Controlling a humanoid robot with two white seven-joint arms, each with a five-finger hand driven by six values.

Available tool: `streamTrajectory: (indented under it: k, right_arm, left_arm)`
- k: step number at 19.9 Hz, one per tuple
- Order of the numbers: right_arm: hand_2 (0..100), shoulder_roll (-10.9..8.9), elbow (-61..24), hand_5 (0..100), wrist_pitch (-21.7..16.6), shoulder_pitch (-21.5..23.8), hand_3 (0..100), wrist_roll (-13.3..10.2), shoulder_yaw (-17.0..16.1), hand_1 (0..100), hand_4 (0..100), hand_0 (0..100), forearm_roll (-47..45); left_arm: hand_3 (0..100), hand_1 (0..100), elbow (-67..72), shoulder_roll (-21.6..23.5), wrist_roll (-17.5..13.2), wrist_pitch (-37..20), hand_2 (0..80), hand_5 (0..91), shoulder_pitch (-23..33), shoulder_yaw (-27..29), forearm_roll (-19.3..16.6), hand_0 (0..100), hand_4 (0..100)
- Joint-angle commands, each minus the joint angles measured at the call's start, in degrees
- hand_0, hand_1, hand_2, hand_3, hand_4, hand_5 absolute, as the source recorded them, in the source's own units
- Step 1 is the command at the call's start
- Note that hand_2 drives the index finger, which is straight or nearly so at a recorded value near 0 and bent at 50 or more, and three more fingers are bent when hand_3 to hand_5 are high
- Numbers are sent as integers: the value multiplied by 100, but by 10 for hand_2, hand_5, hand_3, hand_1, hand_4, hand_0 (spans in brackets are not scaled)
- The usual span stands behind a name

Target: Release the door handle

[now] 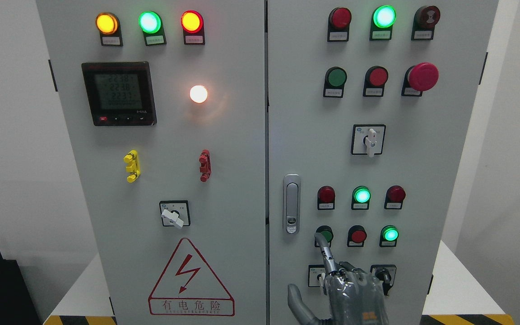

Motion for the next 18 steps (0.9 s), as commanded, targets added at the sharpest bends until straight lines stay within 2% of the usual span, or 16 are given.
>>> streamTrajectory:
  k: [1, 4, 7, 14, 18]
  right_arm:
    - [0, 107, 487, 982, 31, -210, 1000, 72, 406, 179, 907, 330, 445]
    - [0, 107, 548, 983, 31, -307, 1000, 98, 379, 172, 908, 334, 524]
    - [0, 107, 610, 985, 83, -369, 1000, 239, 353, 169, 910, 339, 533]
    - [0, 107, 689, 985, 119, -509, 1000, 309, 265, 165, 909, 338, 524]
    - [0, 107, 698, 986, 277, -518, 1000, 327, 186, 163, 910, 336, 524]
  left_arm:
    - [0, 389, 97, 0, 0, 1, 0, 0, -1, 62, 0, 120, 0]
    - [0, 389, 97, 0, 0, 1, 0, 0, -1, 62, 0, 120, 0]
    - [0, 389, 97, 0, 0, 1, 0, 0, -1, 62, 0, 120, 0]
    - [0, 389, 97, 0, 0, 1, 0, 0, -1, 62, 0, 120, 0]
    - [0, 389, 97, 0, 0, 1, 0, 0, -1, 62, 0, 120, 0]
